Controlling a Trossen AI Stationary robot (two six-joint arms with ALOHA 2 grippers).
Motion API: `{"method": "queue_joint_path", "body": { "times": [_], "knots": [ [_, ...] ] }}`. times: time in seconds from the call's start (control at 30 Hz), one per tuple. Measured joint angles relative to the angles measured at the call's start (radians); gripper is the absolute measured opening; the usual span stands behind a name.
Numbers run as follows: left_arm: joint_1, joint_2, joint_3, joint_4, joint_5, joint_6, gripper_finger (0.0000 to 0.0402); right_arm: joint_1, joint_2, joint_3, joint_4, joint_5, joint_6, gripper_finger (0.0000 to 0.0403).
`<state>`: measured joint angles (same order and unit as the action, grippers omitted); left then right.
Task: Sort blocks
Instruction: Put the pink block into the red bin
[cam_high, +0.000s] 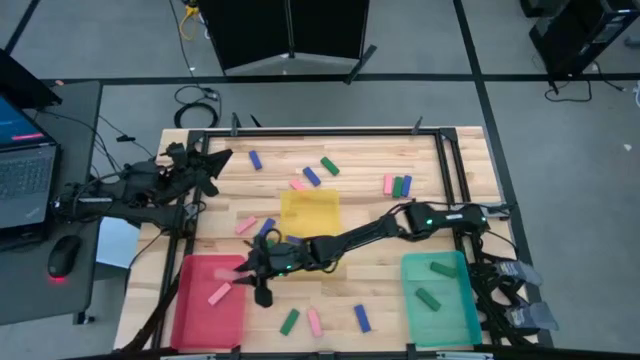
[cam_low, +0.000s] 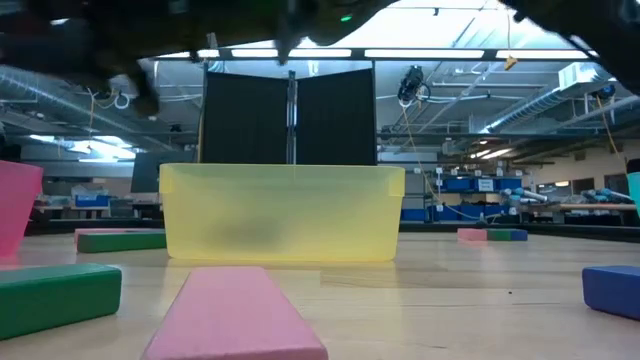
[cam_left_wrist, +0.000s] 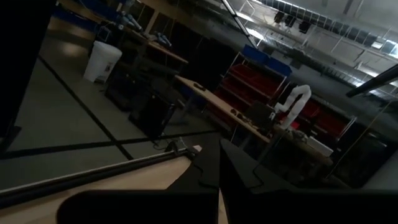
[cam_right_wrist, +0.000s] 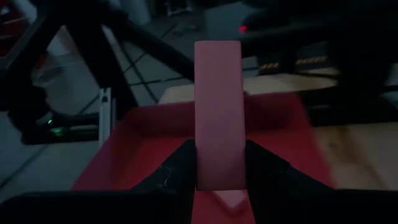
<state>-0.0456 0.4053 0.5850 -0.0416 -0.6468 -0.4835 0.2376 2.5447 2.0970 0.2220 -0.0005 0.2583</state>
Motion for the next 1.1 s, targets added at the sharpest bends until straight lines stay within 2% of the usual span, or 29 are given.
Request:
{"method": "queue_joint_path", "body": {
  "times": [0.2,0.27,0.4,0.47,0.57,0.67,0.73,0.83,0.97,1.1],
  "knots": [
    [0.0,0.0,0.0,-0.003,0.0,-0.001,0.0008,-0.007,0.122,0.222,-0.206,-0.034,0.0,0.0118],
    [0.0,0.0,0.0,-0.003,0.0,-0.001,0.0008,-0.011,0.14,0.26,-0.25,-0.047,0.0,0.0151],
    [0.0,0.0,0.0,-0.006,0.0,-0.001,0.0008,-0.024,0.12,0.242,-0.26,-0.052,-0.008,0.0261],
    [0.0,0.0,0.0,-0.006,0.0,-0.001,0.0008,-0.033,0.102,0.242,-0.277,-0.052,-0.032,0.03],
    [0.0,0.0,0.0,-0.007,0.0,-0.003,0.0008,-0.039,0.063,0.241,-0.289,-0.041,-0.072,0.0328],
    [0.0,0.0,0.0,-0.01,0.0,-0.008,0.0008,-0.037,0.012,0.198,-0.255,0.007,-0.112,0.0328],
    [0.0,0.0,0.0,-0.026,0.0,-0.019,0.0008,-0.036,-0.031,0.14,-0.219,0.051,-0.141,0.0318],
    [0.0,0.0,0.0,-0.058,0.0,-0.026,0.0008,-0.044,-0.118,-0.01,-0.11,0.062,-0.146,0.0296],
    [0.0,0.001,0.0,-0.11,0.0,-0.052,0.0008,-0.06,-0.284,-0.317,0.09,0.125,-0.121,0.0269],
    [0.0,0.029,0.0,-0.19,0.0,-0.078,0.0008,-0.056,-0.477,-0.649,0.253,0.269,-0.112,0.0254]
  ]
}}
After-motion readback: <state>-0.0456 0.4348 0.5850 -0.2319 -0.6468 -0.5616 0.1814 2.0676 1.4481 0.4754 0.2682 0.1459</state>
